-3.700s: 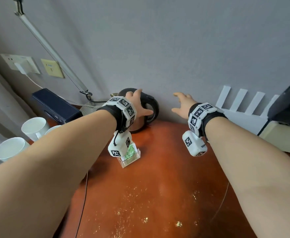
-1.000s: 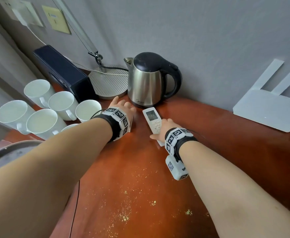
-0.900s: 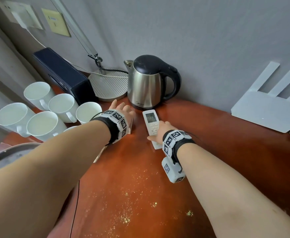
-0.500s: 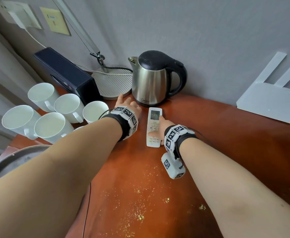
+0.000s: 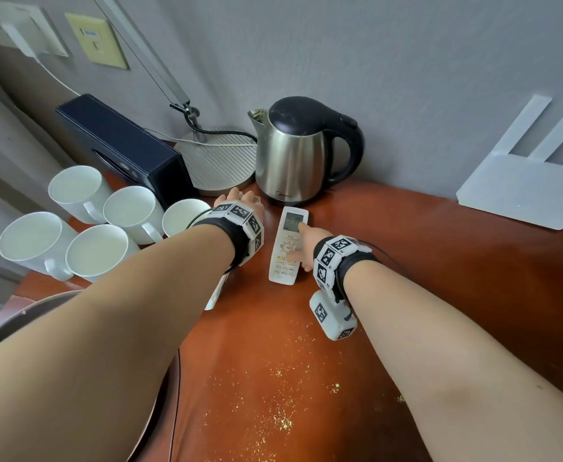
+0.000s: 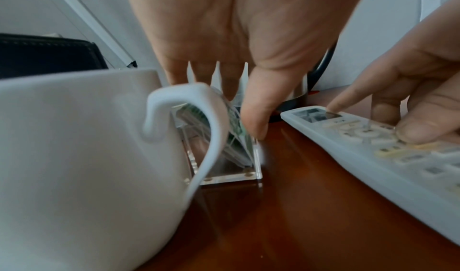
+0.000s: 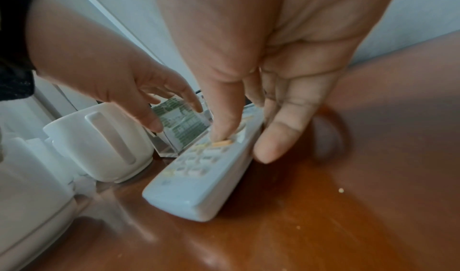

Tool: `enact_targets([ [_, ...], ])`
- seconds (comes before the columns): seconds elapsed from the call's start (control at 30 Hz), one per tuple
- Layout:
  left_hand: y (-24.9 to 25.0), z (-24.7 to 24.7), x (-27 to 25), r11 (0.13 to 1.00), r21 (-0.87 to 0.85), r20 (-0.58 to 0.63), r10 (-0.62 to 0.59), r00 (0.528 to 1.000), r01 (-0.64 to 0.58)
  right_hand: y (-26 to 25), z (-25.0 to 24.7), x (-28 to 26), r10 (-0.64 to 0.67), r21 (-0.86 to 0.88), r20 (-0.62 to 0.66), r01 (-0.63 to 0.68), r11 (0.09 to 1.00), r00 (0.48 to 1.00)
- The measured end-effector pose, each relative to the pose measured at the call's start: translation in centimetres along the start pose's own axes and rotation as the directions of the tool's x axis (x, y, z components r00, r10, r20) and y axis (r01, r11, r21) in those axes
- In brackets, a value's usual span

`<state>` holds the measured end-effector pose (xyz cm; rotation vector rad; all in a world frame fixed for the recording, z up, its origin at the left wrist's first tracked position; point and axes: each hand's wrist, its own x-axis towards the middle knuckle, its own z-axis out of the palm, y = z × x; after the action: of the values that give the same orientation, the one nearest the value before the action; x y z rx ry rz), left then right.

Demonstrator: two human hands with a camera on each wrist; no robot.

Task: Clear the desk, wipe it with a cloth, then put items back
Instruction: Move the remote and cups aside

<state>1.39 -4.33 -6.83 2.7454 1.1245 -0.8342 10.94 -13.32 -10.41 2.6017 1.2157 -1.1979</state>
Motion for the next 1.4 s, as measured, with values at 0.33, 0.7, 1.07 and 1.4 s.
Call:
enact_targets([
  [0.33, 0.2, -0.9, -1.1, 0.999, -0.041, -0.017, -0.01, 1.0, 0.01, -0.9, 0.8, -0.3, -0.067, -0.086, -0.095, 0.059, 0.995, 0.993],
  [0.7, -0.2, -0.9, -2.5, 0.995, -0.091, -0.099, 0.035, 0.995, -0.044, -0.6, 0.3, -2.4, -0.149, -0.1, -0.137, 0.135, 0.986, 0.979],
  [1.07, 1.3, -1.3, -9.9, 0.979, -0.192, -0.191, -0.108, 0.976, 0.071, 1.4, -1.8, -10.5, -0.294, -0.206, -0.379, 0.23, 0.951, 0.877],
  [1.4, -1.5, 3.0, -22.3, 0.873, -0.459, -0.312, -0.334, 0.89, 0.166, -0.4, -0.5, -18.3, -0.465, -0.285, -0.365, 0.379, 0.88, 0.806],
])
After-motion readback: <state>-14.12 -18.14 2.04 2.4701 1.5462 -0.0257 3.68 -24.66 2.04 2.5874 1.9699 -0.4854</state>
